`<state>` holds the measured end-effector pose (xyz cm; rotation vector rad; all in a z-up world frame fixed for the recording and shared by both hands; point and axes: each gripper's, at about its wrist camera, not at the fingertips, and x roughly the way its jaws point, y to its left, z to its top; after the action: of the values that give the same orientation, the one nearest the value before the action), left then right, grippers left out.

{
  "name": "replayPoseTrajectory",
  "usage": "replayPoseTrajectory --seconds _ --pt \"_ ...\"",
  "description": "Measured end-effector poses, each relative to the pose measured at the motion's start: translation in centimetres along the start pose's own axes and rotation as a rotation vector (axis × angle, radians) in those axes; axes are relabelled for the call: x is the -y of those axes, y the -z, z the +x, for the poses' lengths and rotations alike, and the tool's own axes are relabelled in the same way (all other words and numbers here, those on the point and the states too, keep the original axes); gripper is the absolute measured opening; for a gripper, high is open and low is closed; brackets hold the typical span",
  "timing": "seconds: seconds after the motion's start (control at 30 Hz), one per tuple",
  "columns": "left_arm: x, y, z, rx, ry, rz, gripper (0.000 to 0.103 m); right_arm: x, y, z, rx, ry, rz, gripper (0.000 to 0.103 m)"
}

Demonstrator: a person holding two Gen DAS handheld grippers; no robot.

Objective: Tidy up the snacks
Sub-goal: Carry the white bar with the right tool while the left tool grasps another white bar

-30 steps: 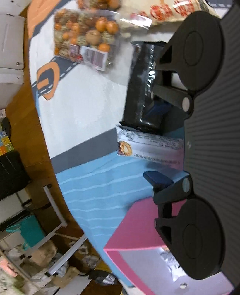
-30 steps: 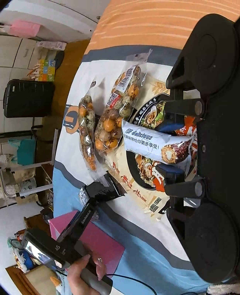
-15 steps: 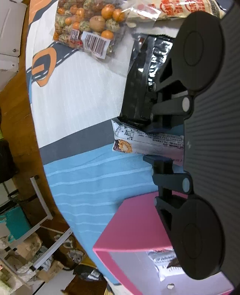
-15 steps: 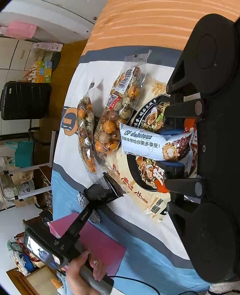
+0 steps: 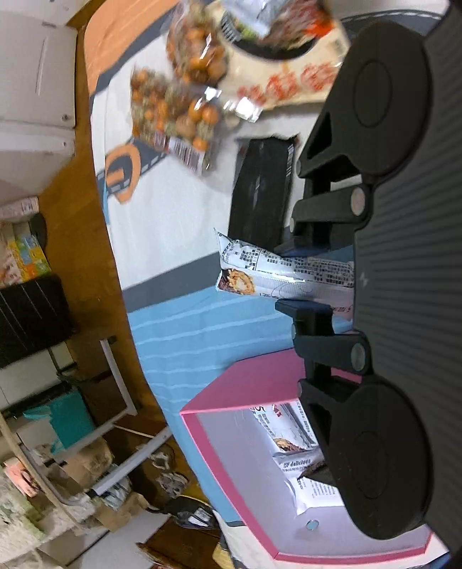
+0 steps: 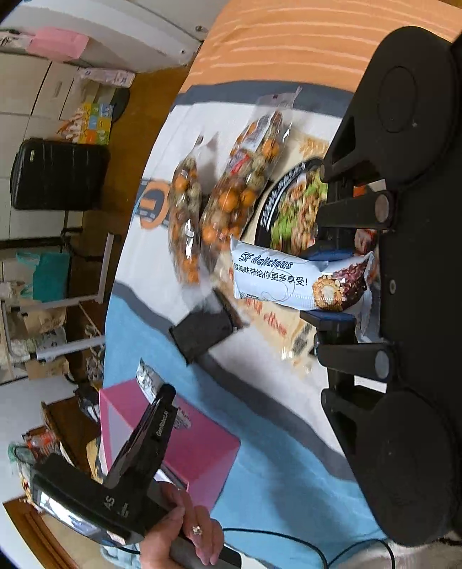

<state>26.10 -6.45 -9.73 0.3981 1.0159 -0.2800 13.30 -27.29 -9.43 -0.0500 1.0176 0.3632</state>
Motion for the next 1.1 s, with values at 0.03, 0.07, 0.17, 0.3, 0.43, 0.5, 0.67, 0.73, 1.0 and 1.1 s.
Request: replayPoseTrajectory --seconds 0.03,0.07,0.17,0.3,0.43,0.5,0.67,0.73,1.0,1.1 --pt "0.0 0.3 -0.7 0.005 0.015 0.006 0.024 -0.4 -0.1 -0.2 -0.005 -0.010 -0.004 0.031" --pt "-0.1 0.6 -1.3 0.008 0.032 0.006 0.024 -0.9 -0.3 -0.3 -0.011 -0.021 -0.012 0.031" --pt "-0.5 1.8 -3.0 0.002 0.091 -0.006 0.024 -2.3 -0.7 -0.6 -0.032 -0.038 -0.043 0.031" --pt "-1.0 3.5 -5.0 -0.025 0.141 -0.016 0.025 -4.5 -1.2 -1.3 -0.039 -0.056 -0.091 0.031" --pt "-1.6 5.4 -7.0 -0.061 0.173 -0.016 0.024 -6.9 -1.9 -1.7 -0.046 -0.082 -0.139 0.031" --pt "-2.0 6.1 -7.9 -0.075 0.199 -0.017 0.024 -8.3 -2.2 -1.9 -0.052 -0.090 -0.166 0.031" --pt "-4.4 8.0 -11.2 -0.066 0.240 -0.040 0.024 -11.8 -3.4 -2.6 -0.054 -0.125 -0.218 0.031" --pt "-5.8 8.8 -12.5 -0.052 0.220 -0.046 0.024 -13.3 -4.2 -2.8 -0.044 -0.144 -0.243 0.031" --pt "-15.5 11.7 -16.1 0.012 0.051 -0.142 0.025 -19.1 -9.2 -1.9 0.026 -0.240 -0.339 0.031" --pt "-19.2 12.2 -16.4 0.046 -0.008 -0.197 0.026 -21.4 -12.0 -0.3 0.029 -0.261 -0.385 0.031"
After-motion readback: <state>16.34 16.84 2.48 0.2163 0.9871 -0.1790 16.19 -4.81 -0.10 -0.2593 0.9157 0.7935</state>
